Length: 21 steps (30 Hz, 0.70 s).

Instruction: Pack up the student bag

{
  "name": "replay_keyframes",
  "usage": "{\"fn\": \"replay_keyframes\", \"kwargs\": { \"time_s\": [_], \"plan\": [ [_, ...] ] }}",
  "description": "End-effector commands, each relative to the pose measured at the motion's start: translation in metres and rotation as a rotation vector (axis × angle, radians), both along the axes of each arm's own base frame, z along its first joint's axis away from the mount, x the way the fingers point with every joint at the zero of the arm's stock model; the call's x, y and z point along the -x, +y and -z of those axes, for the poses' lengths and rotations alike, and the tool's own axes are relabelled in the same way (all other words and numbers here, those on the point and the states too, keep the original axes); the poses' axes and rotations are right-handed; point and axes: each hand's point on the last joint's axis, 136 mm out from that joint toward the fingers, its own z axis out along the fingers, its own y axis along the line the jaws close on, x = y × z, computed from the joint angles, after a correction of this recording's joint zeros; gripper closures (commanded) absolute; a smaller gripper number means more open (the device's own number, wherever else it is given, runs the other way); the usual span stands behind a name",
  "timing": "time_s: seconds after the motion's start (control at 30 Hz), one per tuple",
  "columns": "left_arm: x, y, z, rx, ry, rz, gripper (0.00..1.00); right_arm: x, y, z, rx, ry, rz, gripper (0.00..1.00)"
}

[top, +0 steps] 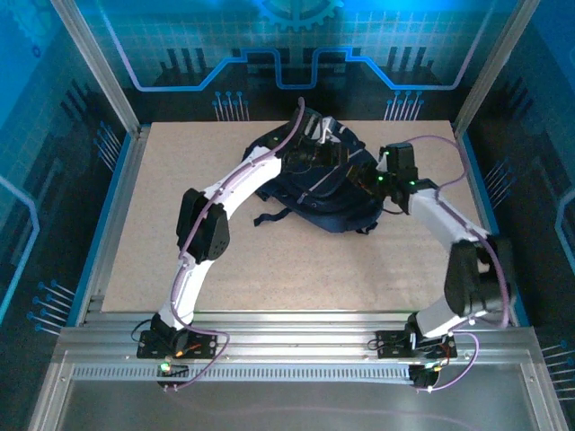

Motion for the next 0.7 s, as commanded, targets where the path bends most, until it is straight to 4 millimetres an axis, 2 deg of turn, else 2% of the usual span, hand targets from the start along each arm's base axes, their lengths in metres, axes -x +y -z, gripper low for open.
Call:
{"fn": "replay_keyframes", "kwargs": {
  "time_s": [0.0,0.1,0.23,0.37,0.5,0.57,0.63,0.67],
  "plan": [
    [0.008,0.017,-0.049,0.041,-0.093,0.001,0.51,0.049,-0.02,0.007,0.157,0.069,-0.017,0.57],
    [0.008,0.05,-0.042,0.014,-0.106,-0.069,0.36,0.077,-0.018,0.003,0.208,0.082,-0.014,0.45],
    [0.013,0.1,-0.023,-0.014,-0.103,-0.178,0.32,0.094,0.006,0.002,0.186,0.06,-0.015,0.39],
    [0.024,0.141,0.012,-0.021,-0.04,-0.27,0.29,0.096,0.032,0.009,0.208,0.076,-0.03,0.37],
    [0.034,0.163,0.045,-0.034,0.01,-0.32,0.23,0.091,0.061,0.01,0.261,0.058,-0.037,0.36],
    [0.037,0.17,0.058,-0.026,0.03,-0.331,0.16,0.087,0.076,0.012,0.291,0.056,-0.034,0.36],
    [0.037,0.178,0.071,-0.022,0.05,-0.357,0.02,0.081,0.088,0.017,0.307,0.083,-0.016,0.35],
    [0.036,0.183,0.078,-0.019,0.062,-0.371,0.01,0.077,0.095,0.018,0.311,0.092,-0.012,0.35]
  ]
}}
